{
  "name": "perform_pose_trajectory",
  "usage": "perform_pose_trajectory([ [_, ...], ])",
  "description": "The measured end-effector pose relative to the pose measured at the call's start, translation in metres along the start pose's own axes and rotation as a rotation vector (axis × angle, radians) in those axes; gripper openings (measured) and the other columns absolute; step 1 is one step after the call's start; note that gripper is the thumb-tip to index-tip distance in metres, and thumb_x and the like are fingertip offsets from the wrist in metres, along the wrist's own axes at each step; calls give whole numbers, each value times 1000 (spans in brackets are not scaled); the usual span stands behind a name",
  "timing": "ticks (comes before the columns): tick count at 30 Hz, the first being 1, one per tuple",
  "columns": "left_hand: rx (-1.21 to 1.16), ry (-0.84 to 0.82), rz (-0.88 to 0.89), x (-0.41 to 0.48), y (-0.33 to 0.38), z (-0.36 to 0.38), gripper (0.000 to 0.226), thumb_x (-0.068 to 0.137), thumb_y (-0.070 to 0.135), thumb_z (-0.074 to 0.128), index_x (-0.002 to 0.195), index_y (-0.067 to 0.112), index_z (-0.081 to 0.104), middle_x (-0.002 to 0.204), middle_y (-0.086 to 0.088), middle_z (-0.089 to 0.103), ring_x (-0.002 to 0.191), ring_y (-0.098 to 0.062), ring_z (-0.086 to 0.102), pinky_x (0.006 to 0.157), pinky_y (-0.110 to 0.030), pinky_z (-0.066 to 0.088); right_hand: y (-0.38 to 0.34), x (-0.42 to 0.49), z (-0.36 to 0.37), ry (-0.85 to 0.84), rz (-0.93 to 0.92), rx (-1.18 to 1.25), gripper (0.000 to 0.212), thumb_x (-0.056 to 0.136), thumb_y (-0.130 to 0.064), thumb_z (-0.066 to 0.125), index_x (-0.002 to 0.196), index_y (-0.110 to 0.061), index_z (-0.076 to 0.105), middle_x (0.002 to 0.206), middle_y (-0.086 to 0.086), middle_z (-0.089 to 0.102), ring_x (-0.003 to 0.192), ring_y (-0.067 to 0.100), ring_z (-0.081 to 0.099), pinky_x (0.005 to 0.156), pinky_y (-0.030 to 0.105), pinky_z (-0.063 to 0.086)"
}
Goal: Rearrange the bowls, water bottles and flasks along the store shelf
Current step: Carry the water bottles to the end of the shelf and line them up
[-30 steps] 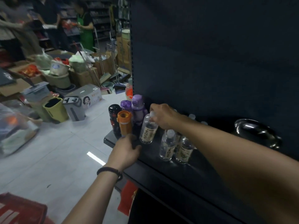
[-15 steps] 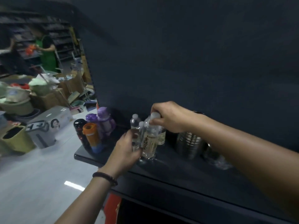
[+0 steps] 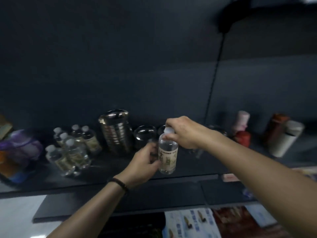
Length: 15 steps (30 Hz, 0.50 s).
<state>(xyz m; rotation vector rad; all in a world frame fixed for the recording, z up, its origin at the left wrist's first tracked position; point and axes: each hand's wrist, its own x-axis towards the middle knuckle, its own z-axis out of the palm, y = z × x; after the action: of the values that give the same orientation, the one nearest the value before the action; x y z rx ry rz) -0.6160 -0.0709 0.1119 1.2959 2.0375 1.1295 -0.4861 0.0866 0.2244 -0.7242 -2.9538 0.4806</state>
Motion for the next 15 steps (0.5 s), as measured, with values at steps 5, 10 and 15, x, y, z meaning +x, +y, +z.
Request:
perform_pose_trajectory([
  [5, -53, -128, 35, 26, 77, 128, 41, 96, 4, 71, 131, 24, 62, 119, 7, 75, 101, 2, 73, 84, -22, 61, 124, -94, -24, 42, 141, 27, 27, 98, -52, 68, 102, -28, 57, 107, 0, 64, 94, 23, 63, 79, 43, 56],
  [10, -75, -299, 70, 48, 141, 240, 39, 95, 12, 75, 129, 26, 62, 120, 7, 74, 98, -1, 73, 81, -28, 64, 224, -179, -44, 96, 303, 53, 27, 97, -48, 69, 104, -25, 59, 109, 3, 67, 98, 28, 65, 86, 47, 56],
  [15, -133, -407, 101, 74, 193, 332, 44, 92, 13, 81, 130, 23, 62, 121, 2, 73, 100, -1, 73, 79, -23, 62, 307, -237, -62, 122, 483, 69, 29, 100, -46, 67, 114, -21, 58, 111, 7, 66, 98, 30, 65, 86, 44, 56],
])
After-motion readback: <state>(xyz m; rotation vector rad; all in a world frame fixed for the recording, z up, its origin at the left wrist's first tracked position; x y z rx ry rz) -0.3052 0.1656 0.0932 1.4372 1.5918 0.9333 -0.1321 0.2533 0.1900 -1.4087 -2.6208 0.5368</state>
